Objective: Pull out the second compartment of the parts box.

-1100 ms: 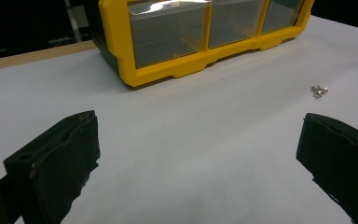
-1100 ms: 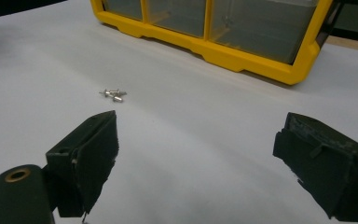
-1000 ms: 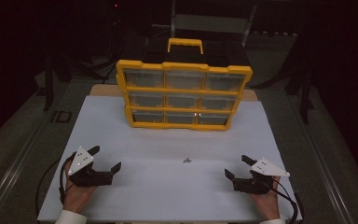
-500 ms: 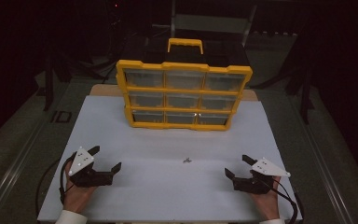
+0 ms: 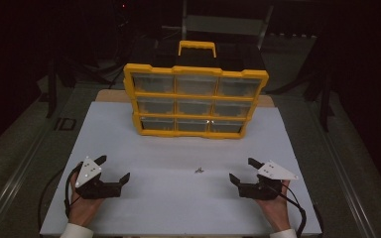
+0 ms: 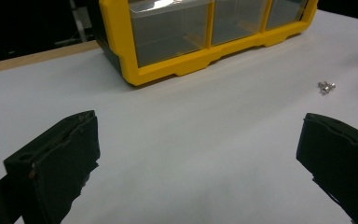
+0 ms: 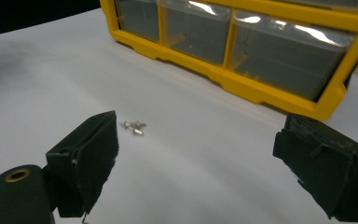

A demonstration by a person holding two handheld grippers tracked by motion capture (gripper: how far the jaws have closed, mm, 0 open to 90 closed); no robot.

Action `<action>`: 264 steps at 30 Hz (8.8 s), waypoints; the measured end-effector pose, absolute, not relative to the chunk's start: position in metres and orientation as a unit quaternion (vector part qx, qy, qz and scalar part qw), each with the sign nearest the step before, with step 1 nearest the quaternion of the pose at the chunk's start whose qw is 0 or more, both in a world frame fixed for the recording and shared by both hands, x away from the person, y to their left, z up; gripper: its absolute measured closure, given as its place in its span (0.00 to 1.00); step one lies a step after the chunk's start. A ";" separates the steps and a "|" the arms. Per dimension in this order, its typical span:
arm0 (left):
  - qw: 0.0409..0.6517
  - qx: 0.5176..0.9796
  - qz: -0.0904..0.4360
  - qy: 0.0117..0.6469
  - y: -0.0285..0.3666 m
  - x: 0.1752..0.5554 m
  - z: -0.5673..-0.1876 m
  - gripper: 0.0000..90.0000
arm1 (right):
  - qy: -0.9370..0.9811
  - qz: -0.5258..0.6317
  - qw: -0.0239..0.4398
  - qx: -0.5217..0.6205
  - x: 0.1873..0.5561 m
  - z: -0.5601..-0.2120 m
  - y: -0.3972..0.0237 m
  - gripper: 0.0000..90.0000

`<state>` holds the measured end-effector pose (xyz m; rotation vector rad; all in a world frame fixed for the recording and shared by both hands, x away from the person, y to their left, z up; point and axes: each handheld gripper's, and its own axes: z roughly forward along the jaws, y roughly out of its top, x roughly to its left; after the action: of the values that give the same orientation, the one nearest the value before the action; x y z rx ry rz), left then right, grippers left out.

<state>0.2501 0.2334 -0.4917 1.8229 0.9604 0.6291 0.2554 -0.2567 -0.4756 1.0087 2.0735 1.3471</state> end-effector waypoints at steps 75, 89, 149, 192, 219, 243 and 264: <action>0.480 0.743 0.251 0.394 0.236 0.251 -0.493 0.00 | 0.803 0.440 0.276 0.293 0.358 -0.392 -0.152 0.11; 0.480 0.742 0.250 0.396 0.236 0.251 -0.492 0.00 | 0.829 0.382 0.325 0.246 0.367 -0.372 -0.128 0.12; 0.482 0.743 0.245 0.395 0.236 0.251 -0.493 0.00 | 0.791 0.111 0.600 0.050 0.373 -0.333 -0.086 0.14; 0.479 0.744 0.246 0.396 0.237 0.250 -0.493 0.00 | 0.708 0.021 0.706 0.002 0.389 -0.333 -0.079 0.58; 0.477 0.747 0.244 0.394 0.236 0.251 -0.494 0.00 | 0.735 0.021 0.678 -0.020 0.379 -0.329 -0.083 0.85; 0.478 0.746 0.245 0.394 0.236 0.251 -0.494 0.00 | 0.757 0.001 0.653 -0.032 0.374 -0.324 -0.081 0.87; 0.477 0.747 0.245 0.394 0.236 0.250 -0.493 0.00 | 0.756 0.011 0.653 -0.045 0.352 -0.323 -0.082 0.87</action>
<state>0.2503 0.2359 -0.4933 1.8242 0.9624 0.5989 0.3522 -0.0824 -0.3228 -0.1029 1.7165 0.0256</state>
